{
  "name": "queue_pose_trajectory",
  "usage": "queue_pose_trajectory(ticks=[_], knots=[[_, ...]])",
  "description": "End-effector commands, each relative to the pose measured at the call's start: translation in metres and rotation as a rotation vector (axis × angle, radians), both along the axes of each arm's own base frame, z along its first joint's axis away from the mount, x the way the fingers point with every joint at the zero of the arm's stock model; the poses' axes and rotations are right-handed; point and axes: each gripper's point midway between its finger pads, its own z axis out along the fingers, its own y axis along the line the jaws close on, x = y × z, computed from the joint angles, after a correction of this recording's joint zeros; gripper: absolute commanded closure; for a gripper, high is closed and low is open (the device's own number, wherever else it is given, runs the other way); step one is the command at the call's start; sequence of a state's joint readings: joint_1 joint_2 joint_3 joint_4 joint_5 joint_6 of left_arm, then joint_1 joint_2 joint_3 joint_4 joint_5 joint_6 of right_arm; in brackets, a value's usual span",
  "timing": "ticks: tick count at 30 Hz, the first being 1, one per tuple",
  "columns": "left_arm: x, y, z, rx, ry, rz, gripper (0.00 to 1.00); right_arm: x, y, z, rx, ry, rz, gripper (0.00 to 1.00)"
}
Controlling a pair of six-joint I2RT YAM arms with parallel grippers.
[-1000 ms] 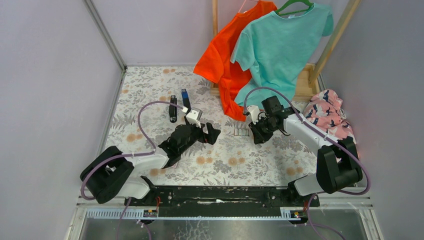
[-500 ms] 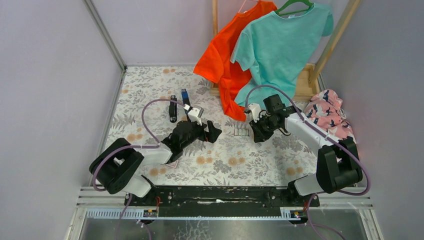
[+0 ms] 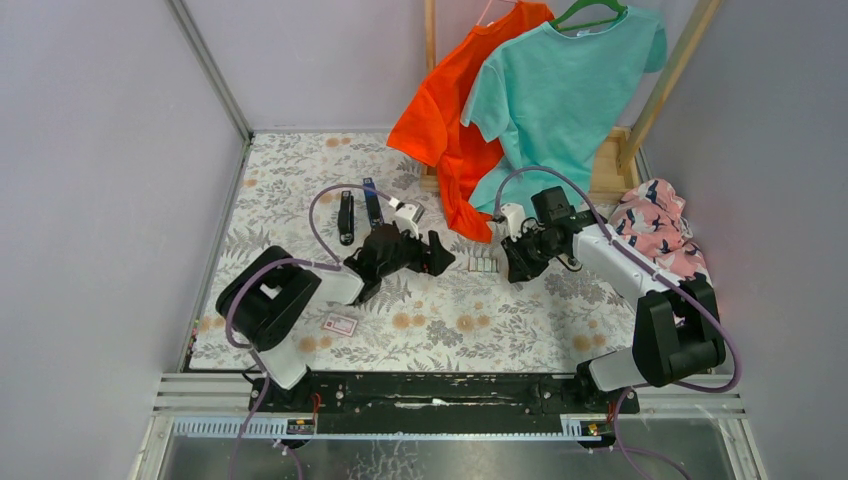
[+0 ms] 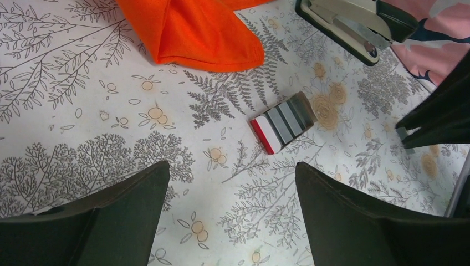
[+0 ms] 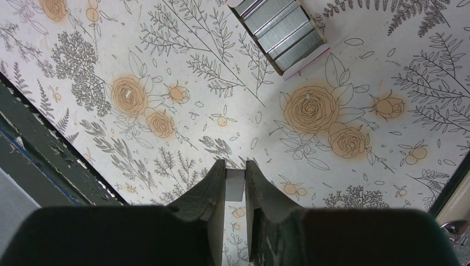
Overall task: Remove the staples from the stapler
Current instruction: Pick up the staple from the center of the board, then place the staple in the staple box.
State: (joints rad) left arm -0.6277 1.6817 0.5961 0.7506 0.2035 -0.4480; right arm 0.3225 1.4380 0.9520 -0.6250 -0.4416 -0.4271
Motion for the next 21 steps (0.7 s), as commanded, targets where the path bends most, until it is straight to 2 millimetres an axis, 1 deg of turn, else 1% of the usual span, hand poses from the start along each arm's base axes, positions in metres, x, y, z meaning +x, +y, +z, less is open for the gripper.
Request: queue_pose_trajectory(ticks=[1,3,4,6,9,12,16,18,21], knots=[[0.015,-0.005,-0.004,0.019,0.014,-0.021,0.13,0.012,0.007,0.027,0.077,-0.06,-0.018,0.82],[0.023,-0.006,-0.012,0.054,0.03,-0.015,0.18,0.012,0.007,0.028,0.082,-0.06,-0.02,0.82],[0.025,-0.007,-0.019,0.073,0.045,-0.02,0.21,0.013,0.007,0.028,0.085,-0.06,-0.022,0.82],[0.032,-0.012,-0.025,0.098,0.062,-0.028,0.25,0.014,0.006,0.028,0.086,-0.061,-0.025,0.82],[0.041,-0.016,-0.03,0.117,0.069,-0.025,0.27,0.013,0.005,0.028,0.087,-0.06,-0.03,0.82],[0.048,-0.024,-0.034,0.124,0.08,-0.042,0.34,0.014,0.004,0.027,0.087,-0.057,-0.034,0.82],[0.058,-0.039,-0.038,0.11,0.12,-0.068,0.5,0.014,0.005,0.026,0.09,-0.052,-0.033,0.82],[0.062,-0.043,-0.041,0.109,0.142,-0.064,0.61,0.014,0.004,0.026,0.091,-0.054,-0.035,0.82],[0.067,-0.049,-0.048,0.134,0.173,-0.058,0.69,0.014,0.004,0.026,0.093,-0.055,-0.037,0.82]])
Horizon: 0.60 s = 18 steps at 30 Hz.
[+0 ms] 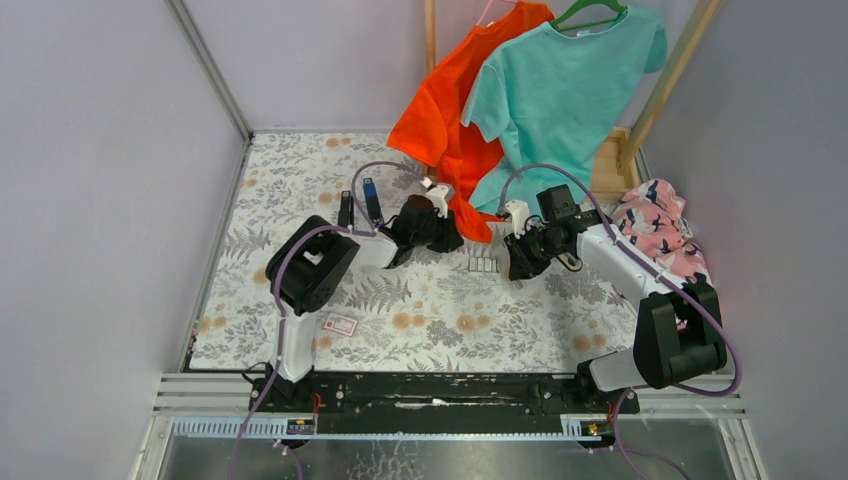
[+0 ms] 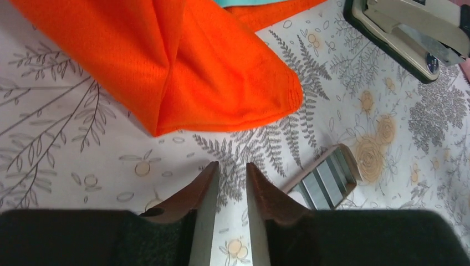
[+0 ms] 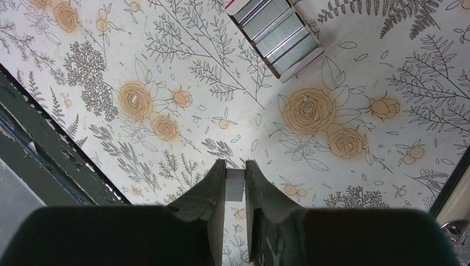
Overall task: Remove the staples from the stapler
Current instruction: Place the staple in the staple box.
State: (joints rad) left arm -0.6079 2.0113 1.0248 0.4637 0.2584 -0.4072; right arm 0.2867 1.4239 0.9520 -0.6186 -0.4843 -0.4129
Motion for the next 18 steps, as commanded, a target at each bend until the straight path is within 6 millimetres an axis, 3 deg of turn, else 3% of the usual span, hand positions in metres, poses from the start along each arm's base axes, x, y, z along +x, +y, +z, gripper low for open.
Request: queue_pose_trajectory(ticks=[1,6,18], knots=[[0.004,-0.012,-0.007,0.028,0.043,-0.02,0.71,0.011,0.005,0.019,0.046,-0.054,-0.008,0.82],[-0.007,-0.03,-0.019,0.04,0.078,-0.084,0.79,0.011,0.004,0.02,0.05,-0.055,-0.008,0.82],[-0.031,-0.04,-0.03,0.032,0.122,-0.201,0.85,0.011,0.004,0.019,0.055,-0.05,-0.012,0.82]])
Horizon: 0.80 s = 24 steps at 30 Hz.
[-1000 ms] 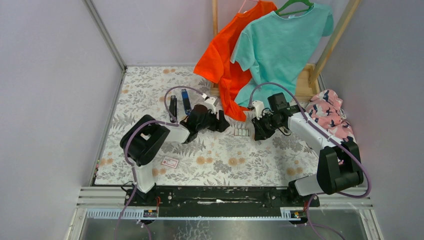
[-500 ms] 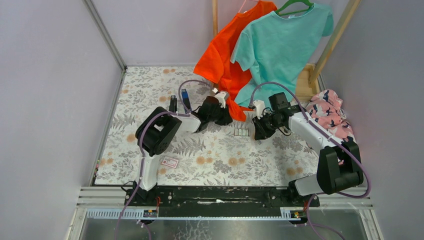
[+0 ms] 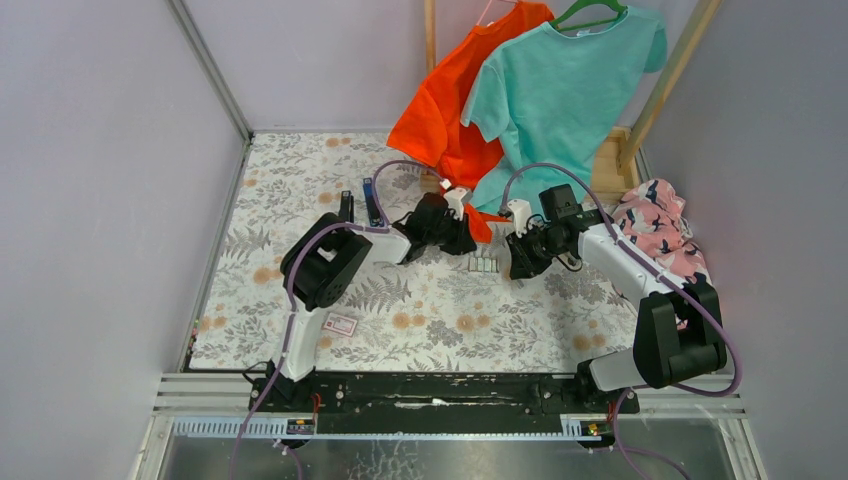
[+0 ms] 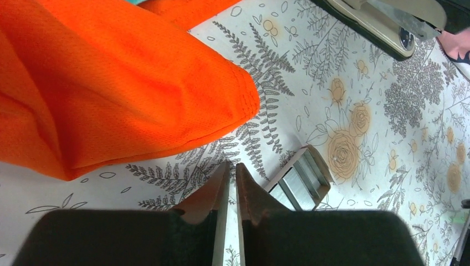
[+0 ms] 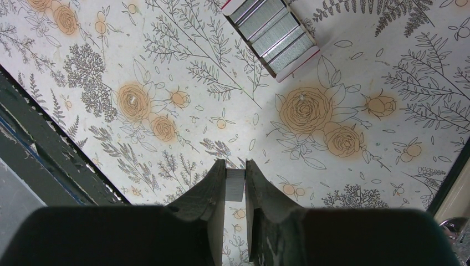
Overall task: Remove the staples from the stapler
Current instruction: Place the staple in the staple box.
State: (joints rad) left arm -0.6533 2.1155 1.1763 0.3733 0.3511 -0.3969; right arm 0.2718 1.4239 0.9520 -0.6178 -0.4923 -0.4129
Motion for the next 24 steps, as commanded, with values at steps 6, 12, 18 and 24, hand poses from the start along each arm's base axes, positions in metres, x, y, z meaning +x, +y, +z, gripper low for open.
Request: queue_pose_trajectory(ticks=[6,12,18,24], knots=[[-0.041,0.006,-0.021,0.039,0.081,-0.101,0.85,0.012,0.009,0.02,0.06,-0.053,-0.001,0.82],[-0.058,0.007,-0.013,0.004,0.088,-0.111,0.85,0.019,0.014,0.019,0.079,-0.043,-0.003,0.82],[-0.072,0.004,-0.009,-0.022,0.094,-0.126,0.85,0.032,0.021,0.016,0.097,-0.047,-0.014,0.83],[-0.059,0.025,0.009,-0.033,0.013,0.027,0.84,0.045,0.033,0.008,0.083,-0.082,0.011,0.83]])
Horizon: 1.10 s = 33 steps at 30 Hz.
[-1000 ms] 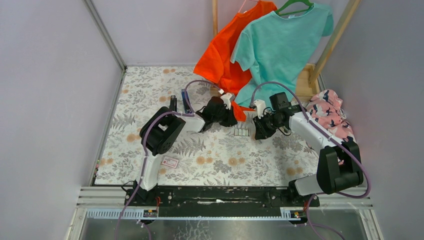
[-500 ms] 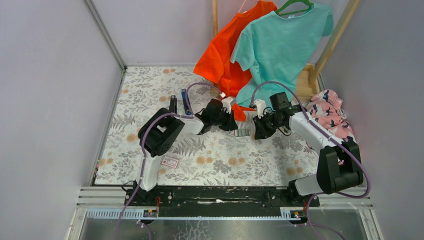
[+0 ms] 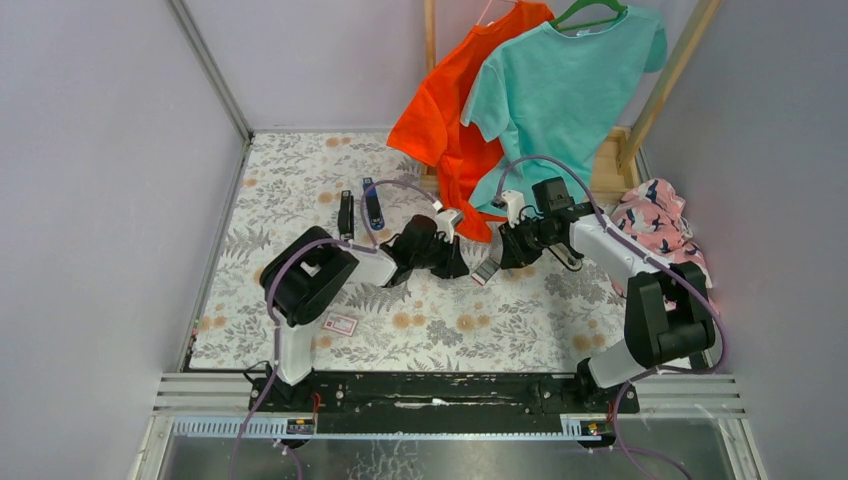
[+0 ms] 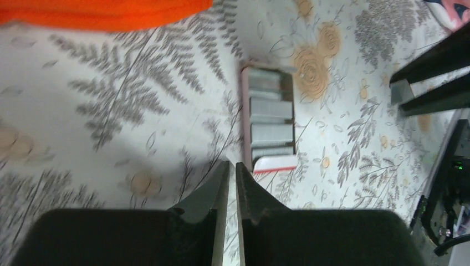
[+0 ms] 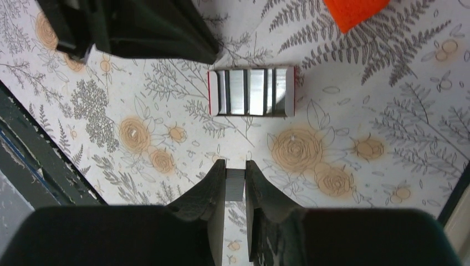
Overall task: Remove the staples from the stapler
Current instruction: Place the staple in the staple box.
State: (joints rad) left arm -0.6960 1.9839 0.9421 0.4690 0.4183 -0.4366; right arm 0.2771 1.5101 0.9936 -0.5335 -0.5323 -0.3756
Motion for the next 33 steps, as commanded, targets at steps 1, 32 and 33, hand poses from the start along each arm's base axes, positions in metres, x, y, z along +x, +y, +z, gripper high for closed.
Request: queue_pose_trajectory(ticks=[1,32,33], knots=[[0.009,0.02,0.015,0.007,-0.062,0.133,0.84,0.025,0.02,0.009,0.027,-0.086,0.022,0.83],[-0.022,0.107,0.111,-0.103,-0.447,0.322,0.59,0.061,0.044,-0.027,-0.133,-0.221,0.142,0.83],[-0.022,0.107,0.11,-0.102,-0.444,0.321,0.59,0.059,0.044,-0.029,-0.134,-0.219,0.147,0.83]])
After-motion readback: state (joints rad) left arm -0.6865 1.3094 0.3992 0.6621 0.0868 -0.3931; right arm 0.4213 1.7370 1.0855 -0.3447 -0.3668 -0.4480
